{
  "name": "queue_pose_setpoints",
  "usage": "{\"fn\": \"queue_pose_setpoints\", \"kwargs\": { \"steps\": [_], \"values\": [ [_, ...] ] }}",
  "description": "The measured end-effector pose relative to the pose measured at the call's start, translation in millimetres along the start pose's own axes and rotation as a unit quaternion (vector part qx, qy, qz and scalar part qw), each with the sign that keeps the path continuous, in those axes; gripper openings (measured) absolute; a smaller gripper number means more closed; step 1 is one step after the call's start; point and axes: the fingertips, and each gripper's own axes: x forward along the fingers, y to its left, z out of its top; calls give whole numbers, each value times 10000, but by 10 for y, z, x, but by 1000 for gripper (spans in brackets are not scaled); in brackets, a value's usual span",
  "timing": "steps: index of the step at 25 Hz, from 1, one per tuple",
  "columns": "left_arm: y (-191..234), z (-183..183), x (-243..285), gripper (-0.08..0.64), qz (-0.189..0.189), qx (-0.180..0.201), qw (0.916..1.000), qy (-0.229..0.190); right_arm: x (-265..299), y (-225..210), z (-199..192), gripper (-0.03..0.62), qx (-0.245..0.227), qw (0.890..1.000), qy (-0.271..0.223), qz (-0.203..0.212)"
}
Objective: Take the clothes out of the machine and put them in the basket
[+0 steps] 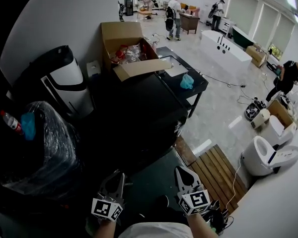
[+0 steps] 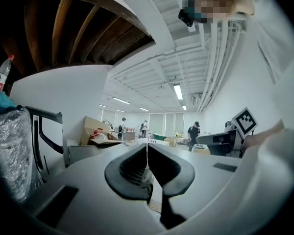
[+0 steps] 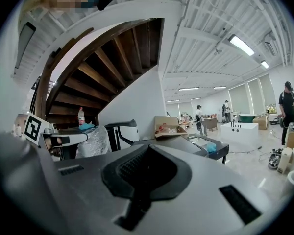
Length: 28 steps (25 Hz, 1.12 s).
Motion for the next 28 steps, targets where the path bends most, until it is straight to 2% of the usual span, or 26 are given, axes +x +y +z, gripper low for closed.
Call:
{"fn": "queue_pose_setpoints", "kwargs": {
  "steps": [9, 22, 28],
  "values": [
    [103, -568, 426, 23, -9, 36, 10000, 90, 374, -279, -440, 8, -3, 10000, 12, 77],
    [187, -1830, 864, 23, -165, -45, 9998, 127, 795, -657, -1592, 9, 16, 10000, 74, 0],
    [223, -2435, 1099, 23, -170, -75, 9998, 59, 979, -835, -2247, 8, 89, 9998, 67, 194]
  ]
}}
